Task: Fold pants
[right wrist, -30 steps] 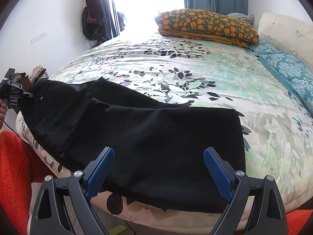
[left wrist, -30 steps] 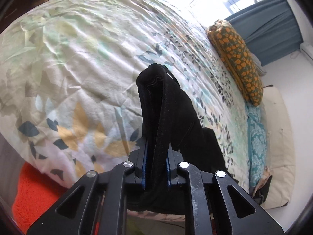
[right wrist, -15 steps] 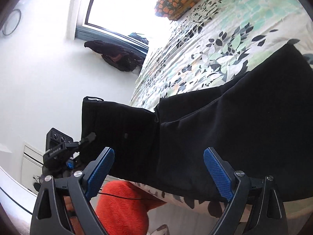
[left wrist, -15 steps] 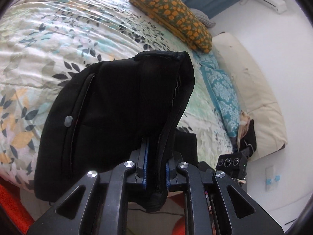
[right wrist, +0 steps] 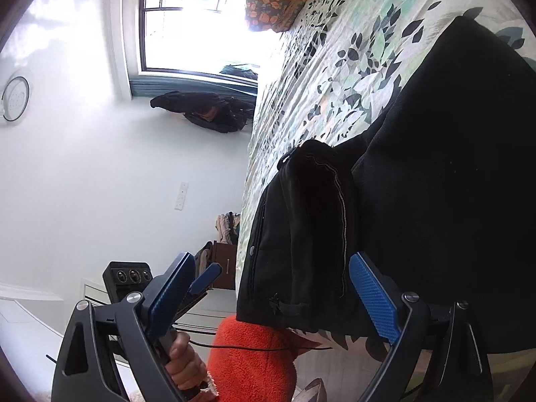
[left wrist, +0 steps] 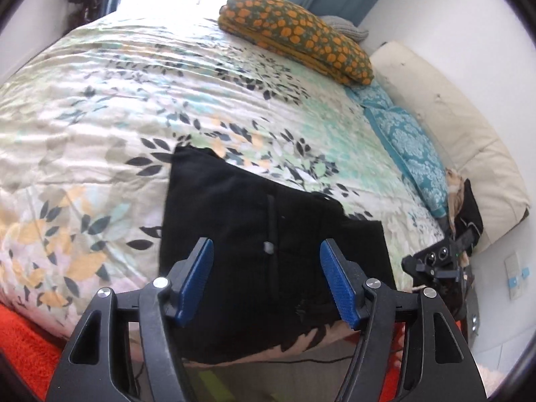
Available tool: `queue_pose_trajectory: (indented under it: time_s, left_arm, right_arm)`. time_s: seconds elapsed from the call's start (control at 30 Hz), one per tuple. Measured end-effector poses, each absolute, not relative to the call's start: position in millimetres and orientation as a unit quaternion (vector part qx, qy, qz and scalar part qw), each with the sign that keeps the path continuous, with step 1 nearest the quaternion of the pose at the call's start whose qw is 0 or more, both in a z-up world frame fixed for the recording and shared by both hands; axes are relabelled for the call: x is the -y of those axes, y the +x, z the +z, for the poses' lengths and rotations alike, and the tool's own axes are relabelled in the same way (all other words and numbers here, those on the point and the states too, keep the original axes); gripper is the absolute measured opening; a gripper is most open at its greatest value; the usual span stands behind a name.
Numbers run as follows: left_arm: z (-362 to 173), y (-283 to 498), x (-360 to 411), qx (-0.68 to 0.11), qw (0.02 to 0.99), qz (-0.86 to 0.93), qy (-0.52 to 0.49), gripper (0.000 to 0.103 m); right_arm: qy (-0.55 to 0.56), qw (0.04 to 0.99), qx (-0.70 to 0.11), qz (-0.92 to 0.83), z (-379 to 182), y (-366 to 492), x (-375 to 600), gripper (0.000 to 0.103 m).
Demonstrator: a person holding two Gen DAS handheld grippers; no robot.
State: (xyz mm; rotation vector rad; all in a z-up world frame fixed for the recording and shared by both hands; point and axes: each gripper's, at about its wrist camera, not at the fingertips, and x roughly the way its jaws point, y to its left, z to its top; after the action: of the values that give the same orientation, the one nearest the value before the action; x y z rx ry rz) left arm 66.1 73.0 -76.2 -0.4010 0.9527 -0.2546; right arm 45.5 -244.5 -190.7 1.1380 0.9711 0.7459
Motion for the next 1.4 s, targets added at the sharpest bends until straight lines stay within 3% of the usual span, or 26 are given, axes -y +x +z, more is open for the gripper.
queue_pose_trajectory:
  time_s: [0.27,0.47,0.5,0.57,0.63,0.93,1.1,1.23,1.27,1.3,1.33,1.4]
  left_arm:
    - [-143.8,51.2,-143.7,-0.479,0.834,-0.009,-0.273,0.069]
    - [-138.5,54.0,-143.5,-0.462,0.843,-0.008,-0.275,0.069]
    - [-137.8,54.0,-143.9,-0.461,0.844,-0.008,-0.272,0.069]
    - [-138.7,53.1,-146.4,-0.462,0.844,-0.004,-0.271,0.069]
    - [-141.2,53.0,-151.0,-0.463,0.843,0.003,-0.275,0.069]
    - [-143.7,51.5,-159.5,-0.459,0.837,0.014,-0.298,0.069]
    - [-140.4,51.9,-148.8,-0.46,0.842,0.002,-0.28,0.069]
    - [-145.3,56.3,-139.0,-0.472,0.838,-0.005,-0.273,0.069]
    - [-145.2,56.7,-137.0,-0.472,0.839,-0.006,-0.271,0.069]
    - [-144.5,56.5,-135.3,-0.472,0.84,-0.007,-0.267,0.069]
    - [-143.3,55.9,-134.0,-0.472,0.842,-0.007,-0.262,0.069]
    - [-141.4,54.8,-133.6,-0.47,0.845,-0.006,-0.254,0.069]
  right_arm:
    - [0.368,0.714,-0.522,0.288,-185.5,53.1,199.1,0.092]
    - [0.227,0.731,-0.584,0.269,-181.6,74.1,149.6,0.091]
    - [0.222,0.729,-0.587,0.274,-180.4,77.6,146.4,0.071]
    - [0.215,0.723,-0.591,0.285,-177.8,82.7,143.4,0.041]
    - [0.21,0.732,-0.577,0.295,-166.2,80.0,145.0,0.023]
    - [0.313,0.734,-0.469,0.378,-76.8,72.9,176.6,0.012]
    - [0.296,0.752,-0.469,0.357,-70.6,70.7,211.7,0.002]
    - [0.305,0.745,-0.507,0.308,-113.8,71.7,244.8,0.008]
    - [0.318,0.736,-0.517,0.299,-127.2,72.2,252.3,0.024]
    - [0.33,0.729,-0.526,0.286,-139.0,71.6,257.6,0.052]
    - [0.342,0.727,-0.53,0.272,-147.1,66.3,263.8,0.062]
    - [0.362,0.719,-0.528,0.272,-156.5,59.5,268.9,0.064]
